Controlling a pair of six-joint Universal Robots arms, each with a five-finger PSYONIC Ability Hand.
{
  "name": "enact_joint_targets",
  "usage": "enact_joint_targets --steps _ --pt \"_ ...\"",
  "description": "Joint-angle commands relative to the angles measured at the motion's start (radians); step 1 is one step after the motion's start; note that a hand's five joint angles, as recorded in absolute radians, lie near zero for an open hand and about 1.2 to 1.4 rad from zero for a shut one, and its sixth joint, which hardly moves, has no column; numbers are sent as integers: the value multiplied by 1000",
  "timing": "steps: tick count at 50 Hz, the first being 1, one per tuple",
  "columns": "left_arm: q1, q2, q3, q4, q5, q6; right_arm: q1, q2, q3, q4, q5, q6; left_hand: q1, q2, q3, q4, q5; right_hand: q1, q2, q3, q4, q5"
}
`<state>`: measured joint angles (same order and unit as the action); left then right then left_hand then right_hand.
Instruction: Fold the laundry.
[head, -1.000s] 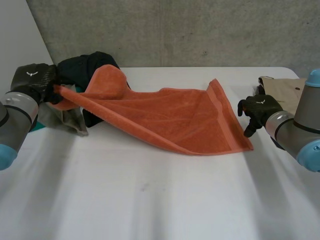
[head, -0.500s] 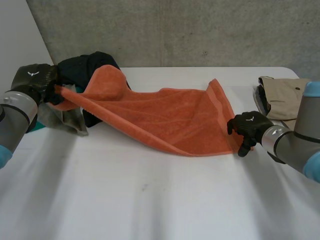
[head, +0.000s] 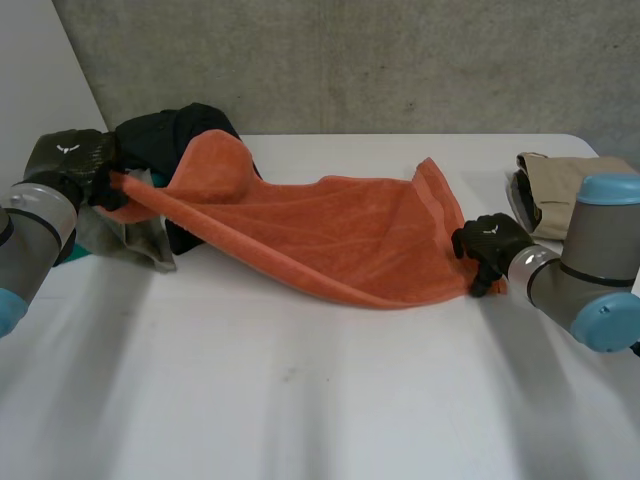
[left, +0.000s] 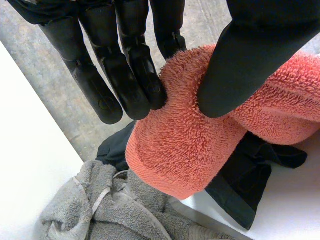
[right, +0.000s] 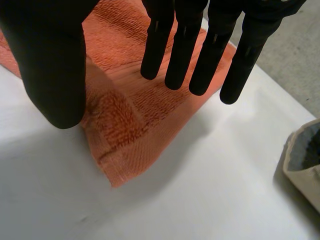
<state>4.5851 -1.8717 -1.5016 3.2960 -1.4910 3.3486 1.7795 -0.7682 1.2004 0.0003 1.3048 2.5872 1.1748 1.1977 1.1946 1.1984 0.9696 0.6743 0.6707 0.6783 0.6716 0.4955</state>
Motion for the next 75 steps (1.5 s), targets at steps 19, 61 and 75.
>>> enact_joint_targets --steps 19,61,75 --pt "-2 37 -83 -157 3 262 -37 -311 146 186 113 -197 221 199 202 198 252 722 726 718 725 726" --pt "-107 -110 695 68 -104 106 -54 -381 -371 -81 310 27 221 199 202 198 252 722 726 718 725 726" --pt "-77 -104 500 198 -133 46 -32 -421 -147 -226 238 -25 221 199 202 198 252 722 726 718 725 726"
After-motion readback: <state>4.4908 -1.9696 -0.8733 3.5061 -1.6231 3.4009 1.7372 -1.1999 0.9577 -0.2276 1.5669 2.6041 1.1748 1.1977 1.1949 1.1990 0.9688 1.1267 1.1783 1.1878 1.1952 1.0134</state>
